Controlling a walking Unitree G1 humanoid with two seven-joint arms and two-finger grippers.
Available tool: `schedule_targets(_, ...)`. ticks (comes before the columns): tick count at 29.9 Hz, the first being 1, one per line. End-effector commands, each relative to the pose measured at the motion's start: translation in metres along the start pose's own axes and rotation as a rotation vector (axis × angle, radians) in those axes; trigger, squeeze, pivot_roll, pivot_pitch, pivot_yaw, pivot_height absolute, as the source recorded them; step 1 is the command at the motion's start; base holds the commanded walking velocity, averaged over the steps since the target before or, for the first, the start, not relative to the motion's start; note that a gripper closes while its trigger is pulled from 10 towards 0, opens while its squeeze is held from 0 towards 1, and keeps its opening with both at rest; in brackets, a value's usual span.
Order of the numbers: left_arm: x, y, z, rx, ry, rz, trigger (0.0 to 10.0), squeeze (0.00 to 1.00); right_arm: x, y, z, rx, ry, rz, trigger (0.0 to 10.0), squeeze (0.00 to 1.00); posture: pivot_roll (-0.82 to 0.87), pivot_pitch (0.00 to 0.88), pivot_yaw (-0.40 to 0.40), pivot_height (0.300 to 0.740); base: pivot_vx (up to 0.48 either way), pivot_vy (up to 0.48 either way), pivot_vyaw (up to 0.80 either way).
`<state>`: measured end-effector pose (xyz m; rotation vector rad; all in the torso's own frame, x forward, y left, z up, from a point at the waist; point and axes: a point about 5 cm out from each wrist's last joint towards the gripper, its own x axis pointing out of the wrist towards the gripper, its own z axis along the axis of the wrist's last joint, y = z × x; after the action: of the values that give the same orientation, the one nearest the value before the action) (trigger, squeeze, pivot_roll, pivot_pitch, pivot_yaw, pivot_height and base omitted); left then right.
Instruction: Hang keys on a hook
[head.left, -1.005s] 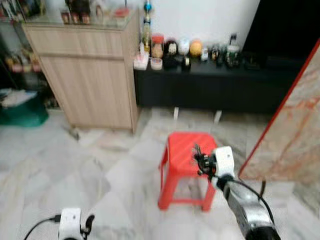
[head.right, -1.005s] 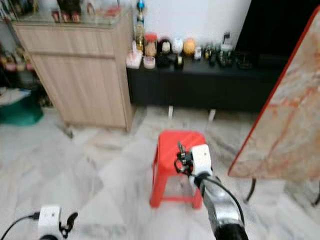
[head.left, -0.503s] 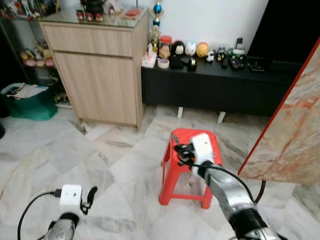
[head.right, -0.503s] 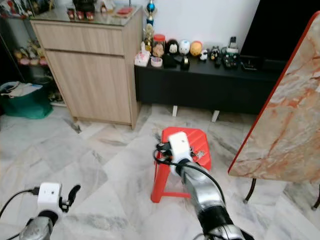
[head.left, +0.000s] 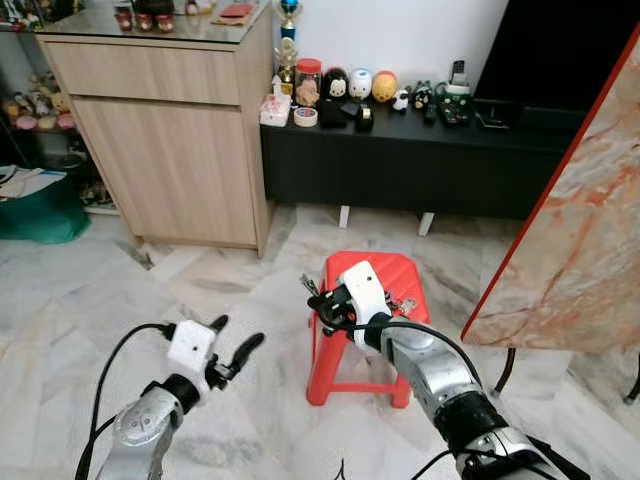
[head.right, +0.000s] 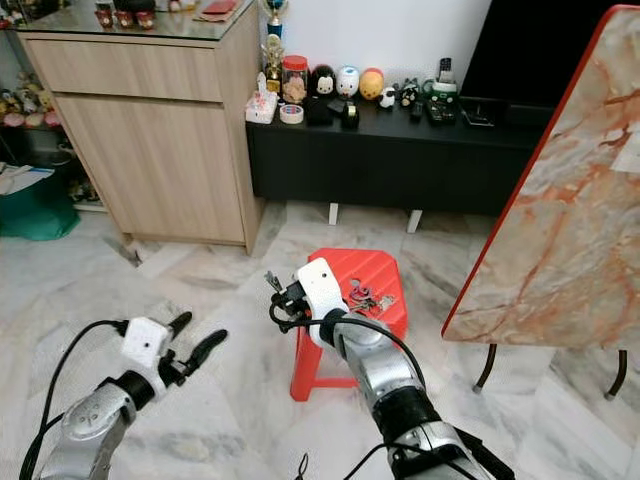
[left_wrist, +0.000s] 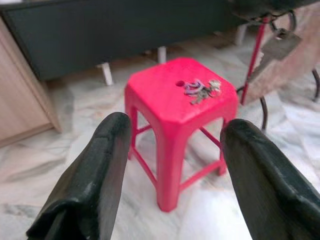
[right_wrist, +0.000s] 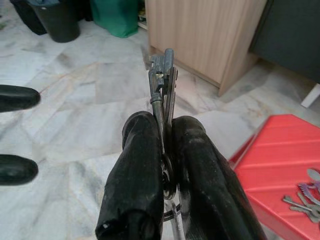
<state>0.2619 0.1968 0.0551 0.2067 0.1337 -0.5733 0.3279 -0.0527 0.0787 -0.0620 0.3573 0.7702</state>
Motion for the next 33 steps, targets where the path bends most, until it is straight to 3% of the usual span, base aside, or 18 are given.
schedule_targets(1,0.001,-0.007,0.003,0.007,0.023,-0.084,10.0,0.00,0.004,0.004,0.008,-0.005,-0.010,0.029,10.0,0.00,0.12,0.000,-0.103,0.740,0.000,0.000,0.00)
schedule_targets(5,0.004,-0.017,0.010,0.007,0.034,-0.166,10.0,0.00,0.011,0.015,0.016,0.009,-0.029,0.069,10.0,0.00,0.12,0.000,-0.105,0.740,0.000,0.000,0.00)
schedule_targets(15,0.008,-0.018,0.015,-0.043,0.039,-0.170,10.0,0.00,0.019,0.040,0.028,0.028,-0.076,0.173,10.0,0.00,0.12,0.000,-0.102,0.740,0.000,0.000,0.00)
schedule_targets(33,0.015,-0.018,0.021,-0.080,0.021,-0.147,10.0,0.00,0.025,0.060,0.030,0.037,-0.089,0.214,10.0,0.00,0.11,0.000,-0.100,0.740,0.000,0.000,0.00)
